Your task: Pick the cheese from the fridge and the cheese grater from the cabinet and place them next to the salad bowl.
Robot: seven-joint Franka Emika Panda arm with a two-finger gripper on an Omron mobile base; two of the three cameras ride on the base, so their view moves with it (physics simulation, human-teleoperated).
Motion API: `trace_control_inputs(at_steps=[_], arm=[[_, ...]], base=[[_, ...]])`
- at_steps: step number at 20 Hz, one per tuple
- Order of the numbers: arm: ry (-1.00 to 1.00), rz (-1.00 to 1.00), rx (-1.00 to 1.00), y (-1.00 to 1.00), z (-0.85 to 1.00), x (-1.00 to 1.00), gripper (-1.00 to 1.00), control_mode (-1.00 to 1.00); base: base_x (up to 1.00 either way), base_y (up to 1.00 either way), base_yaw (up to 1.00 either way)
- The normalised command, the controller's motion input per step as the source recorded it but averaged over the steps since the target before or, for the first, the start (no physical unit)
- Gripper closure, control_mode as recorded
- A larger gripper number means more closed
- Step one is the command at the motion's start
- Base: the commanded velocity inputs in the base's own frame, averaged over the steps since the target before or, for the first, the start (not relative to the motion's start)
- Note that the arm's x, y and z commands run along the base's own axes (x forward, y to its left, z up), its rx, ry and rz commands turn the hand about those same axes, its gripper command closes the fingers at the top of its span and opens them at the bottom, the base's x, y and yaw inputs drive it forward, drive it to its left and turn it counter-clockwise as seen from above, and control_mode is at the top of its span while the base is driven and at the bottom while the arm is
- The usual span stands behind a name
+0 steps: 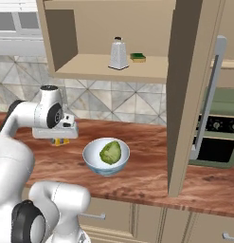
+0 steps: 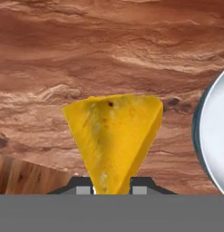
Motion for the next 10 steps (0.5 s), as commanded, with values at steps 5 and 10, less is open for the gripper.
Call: trace_control_inputs(at_steps=[5, 10], arm=[[0.05, -0.01, 0.0, -0.02, -0.34, 0.27, 1.0, -1.0], [0.0, 0.0, 0.01, -0.02, -0.37, 0.25, 1.0, -1.0]], base=[[0.0, 0.0, 0.0], [0.0, 0.0, 0.0]])
